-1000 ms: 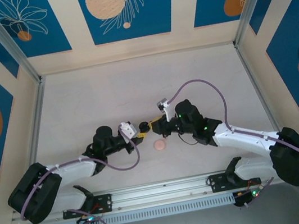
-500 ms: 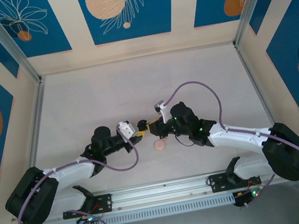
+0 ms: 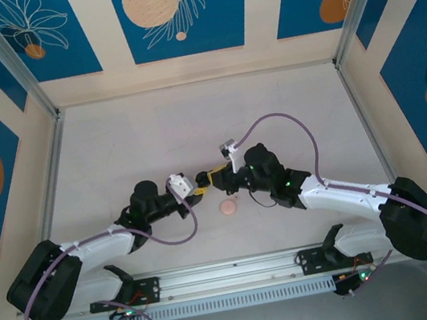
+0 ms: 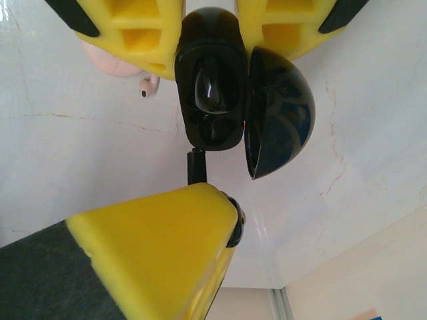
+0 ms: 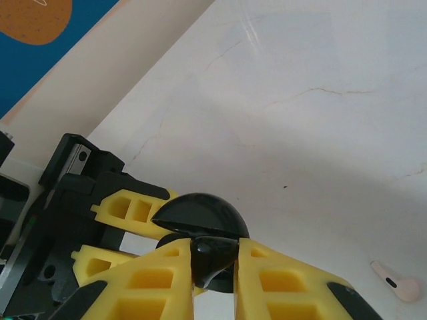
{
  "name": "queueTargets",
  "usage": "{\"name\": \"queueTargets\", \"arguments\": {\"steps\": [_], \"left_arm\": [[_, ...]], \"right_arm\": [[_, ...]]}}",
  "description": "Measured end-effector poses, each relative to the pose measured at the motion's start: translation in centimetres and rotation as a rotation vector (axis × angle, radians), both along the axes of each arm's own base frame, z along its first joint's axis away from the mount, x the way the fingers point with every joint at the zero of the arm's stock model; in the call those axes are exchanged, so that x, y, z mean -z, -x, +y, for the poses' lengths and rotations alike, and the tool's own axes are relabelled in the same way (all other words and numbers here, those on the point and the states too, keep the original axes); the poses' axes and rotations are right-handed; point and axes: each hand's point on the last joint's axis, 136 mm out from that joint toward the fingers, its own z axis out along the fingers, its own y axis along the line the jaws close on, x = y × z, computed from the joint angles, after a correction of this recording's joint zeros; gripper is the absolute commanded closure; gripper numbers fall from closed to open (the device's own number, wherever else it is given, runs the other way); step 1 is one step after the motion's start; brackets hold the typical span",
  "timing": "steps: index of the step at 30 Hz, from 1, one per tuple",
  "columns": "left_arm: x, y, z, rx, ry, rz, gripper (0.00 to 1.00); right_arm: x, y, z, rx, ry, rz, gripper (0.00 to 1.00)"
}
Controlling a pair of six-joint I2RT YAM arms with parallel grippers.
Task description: Insert wireless bluetooth earbuds into charging case
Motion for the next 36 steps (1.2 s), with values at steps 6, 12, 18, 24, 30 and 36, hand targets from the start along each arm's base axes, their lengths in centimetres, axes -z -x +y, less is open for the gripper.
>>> {"name": "queueTargets", "arguments": {"steps": [6, 12, 18, 24, 30, 36], "left_arm": [[-0.4, 0.2, 0.1, 0.000, 0.003, -0.005, 0.90], [-0.2, 0.2, 0.2, -0.004, -0.003, 0.001, 0.90], [0.1, 0.3, 0.5, -0.012, -0.012, 0.009, 0.90], [-0.1, 0.2, 0.6, -0.022, -0.011, 0.003, 0.90], [0.0, 0.2, 0.7, -0.026, -0.015, 0.006, 0.90], [0.0, 0.1, 0.8, -0.036, -0.016, 0.002, 0.90]], "right_arm": [[-0.4, -0.6, 0.7, -0.003, -0.002, -0.007, 0.82], [0.0, -0.7, 0.9, -0.007, 0.011, -0.005, 0.82], [0.4, -0.6, 1.2, -0.011, 0.025, -0.005, 0.82], [0.3, -0.6, 1.4, -0.010, 0.032, -0.018, 0.83], [0.5, -0.5, 1.4, -0.006, 0.043, -0.023, 0.83], [0.8, 0.1, 1.6, -0.018, 0.063, -0.023, 0.82]]}}
